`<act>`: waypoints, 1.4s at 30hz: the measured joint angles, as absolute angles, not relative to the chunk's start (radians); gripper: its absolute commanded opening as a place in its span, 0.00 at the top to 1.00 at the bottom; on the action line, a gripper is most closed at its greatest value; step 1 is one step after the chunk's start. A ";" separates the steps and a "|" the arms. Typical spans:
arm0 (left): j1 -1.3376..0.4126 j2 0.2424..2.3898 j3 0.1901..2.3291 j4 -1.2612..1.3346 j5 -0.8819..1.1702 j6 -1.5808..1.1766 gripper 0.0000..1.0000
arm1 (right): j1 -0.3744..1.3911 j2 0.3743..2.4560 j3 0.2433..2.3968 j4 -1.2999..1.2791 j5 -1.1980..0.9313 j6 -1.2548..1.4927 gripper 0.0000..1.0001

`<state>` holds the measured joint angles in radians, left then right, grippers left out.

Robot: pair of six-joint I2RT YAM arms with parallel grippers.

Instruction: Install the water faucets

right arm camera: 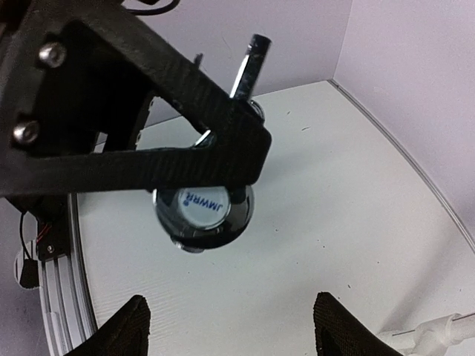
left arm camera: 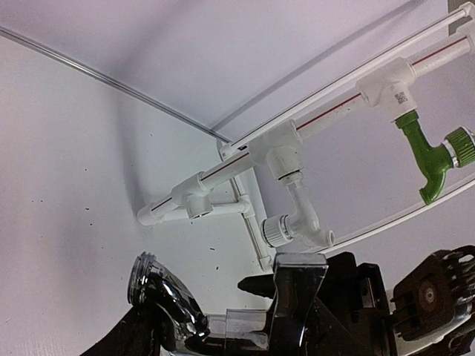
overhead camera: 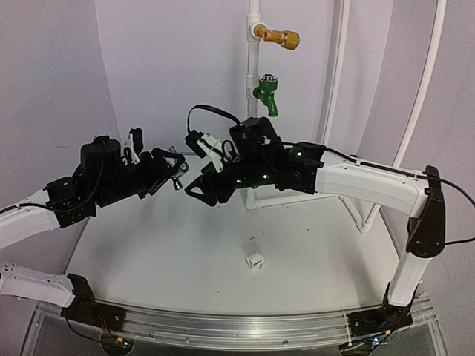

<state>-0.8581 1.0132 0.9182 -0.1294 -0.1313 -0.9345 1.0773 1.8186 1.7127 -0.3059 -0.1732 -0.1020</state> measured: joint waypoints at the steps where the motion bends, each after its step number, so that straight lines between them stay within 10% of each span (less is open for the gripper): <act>1: -0.858 1.008 0.908 -0.113 -0.135 -0.950 0.49 | 1.078 1.836 1.732 -0.305 -0.173 -0.097 0.32; 42: -0.855 0.962 0.861 0.019 -0.161 -1.022 0.49 | 1.120 2.024 1.969 -0.308 -0.096 -0.065 0.86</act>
<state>-0.8555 0.9618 0.8615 0.0194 -0.1611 -1.0224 1.1204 2.0235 1.9694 -0.3077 -0.0957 -0.0648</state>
